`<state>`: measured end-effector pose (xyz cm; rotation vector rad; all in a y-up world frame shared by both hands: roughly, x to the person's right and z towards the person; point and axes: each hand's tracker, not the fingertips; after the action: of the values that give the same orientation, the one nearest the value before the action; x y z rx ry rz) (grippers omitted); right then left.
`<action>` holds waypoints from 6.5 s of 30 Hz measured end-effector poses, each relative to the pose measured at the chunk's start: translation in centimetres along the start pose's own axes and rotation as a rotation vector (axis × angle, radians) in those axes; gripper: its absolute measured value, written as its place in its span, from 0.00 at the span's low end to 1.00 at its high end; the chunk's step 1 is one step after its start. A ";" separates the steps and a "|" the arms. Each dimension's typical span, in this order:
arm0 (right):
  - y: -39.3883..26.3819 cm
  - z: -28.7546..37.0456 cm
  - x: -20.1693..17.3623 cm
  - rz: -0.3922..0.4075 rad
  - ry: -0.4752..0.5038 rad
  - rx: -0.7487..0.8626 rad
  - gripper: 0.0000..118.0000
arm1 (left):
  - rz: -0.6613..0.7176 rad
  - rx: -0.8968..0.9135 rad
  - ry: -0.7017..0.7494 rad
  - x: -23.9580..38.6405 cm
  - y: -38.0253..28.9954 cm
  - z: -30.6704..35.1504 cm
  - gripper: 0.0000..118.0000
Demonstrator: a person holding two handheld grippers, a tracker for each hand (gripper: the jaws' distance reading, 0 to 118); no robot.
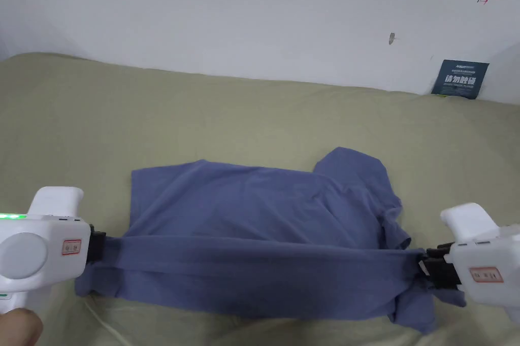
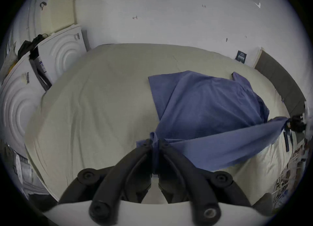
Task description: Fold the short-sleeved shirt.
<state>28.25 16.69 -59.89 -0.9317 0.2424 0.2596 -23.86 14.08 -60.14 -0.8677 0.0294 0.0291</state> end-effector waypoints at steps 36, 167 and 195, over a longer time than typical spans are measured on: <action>-14.1 7.8 -10.4 -0.421 -0.005 0.379 0.00 | 0.259 0.156 -0.041 0.8 -12.1 6.1 0.00; -17.1 12.1 -2.6 -0.249 0.098 0.100 0.67 | 0.230 -0.058 -0.133 -8.6 -15.6 13.7 0.22; -12.5 18.3 -18.4 -0.203 0.008 0.514 0.00 | 0.053 0.275 -0.126 8.3 -10.7 18.4 0.00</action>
<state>16.65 22.37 -34.15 -0.4430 0.2067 0.0013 -14.93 21.30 -40.37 -0.5890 -0.0602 0.1265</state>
